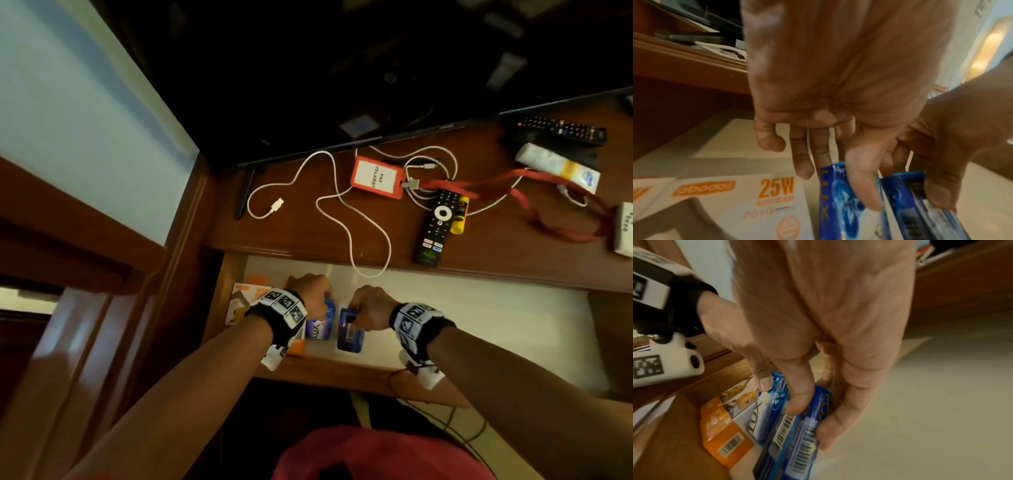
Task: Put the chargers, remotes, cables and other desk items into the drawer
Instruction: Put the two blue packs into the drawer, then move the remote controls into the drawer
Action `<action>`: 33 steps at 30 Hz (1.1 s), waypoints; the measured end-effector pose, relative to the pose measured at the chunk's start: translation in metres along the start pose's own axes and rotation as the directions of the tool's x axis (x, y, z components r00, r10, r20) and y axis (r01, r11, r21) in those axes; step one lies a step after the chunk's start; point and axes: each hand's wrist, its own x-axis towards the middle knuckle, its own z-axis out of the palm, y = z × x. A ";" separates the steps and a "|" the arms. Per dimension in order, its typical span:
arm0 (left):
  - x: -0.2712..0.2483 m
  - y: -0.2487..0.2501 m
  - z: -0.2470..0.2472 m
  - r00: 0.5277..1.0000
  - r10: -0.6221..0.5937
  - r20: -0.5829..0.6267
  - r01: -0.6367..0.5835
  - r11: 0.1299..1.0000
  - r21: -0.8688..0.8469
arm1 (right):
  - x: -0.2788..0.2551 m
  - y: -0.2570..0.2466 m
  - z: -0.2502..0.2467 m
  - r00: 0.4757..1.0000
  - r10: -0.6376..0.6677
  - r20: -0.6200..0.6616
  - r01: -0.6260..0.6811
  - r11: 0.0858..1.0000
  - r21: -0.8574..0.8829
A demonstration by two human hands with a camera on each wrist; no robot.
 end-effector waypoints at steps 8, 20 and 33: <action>0.004 -0.001 0.001 0.995 0.056 0.088 -0.077 0.962 0.262 | 0.042 -0.007 0.032 0.988 0.146 0.057 -0.146 0.989 -0.012; -0.013 0.008 0.000 0.989 0.108 0.098 -0.140 0.891 0.432 | 0.041 -0.010 0.041 0.983 0.183 -0.029 -0.181 0.982 0.048; -0.043 0.101 -0.069 0.823 0.303 -0.480 -0.456 0.856 -0.243 | -0.097 0.045 -0.065 0.908 0.154 -0.390 0.092 0.834 0.543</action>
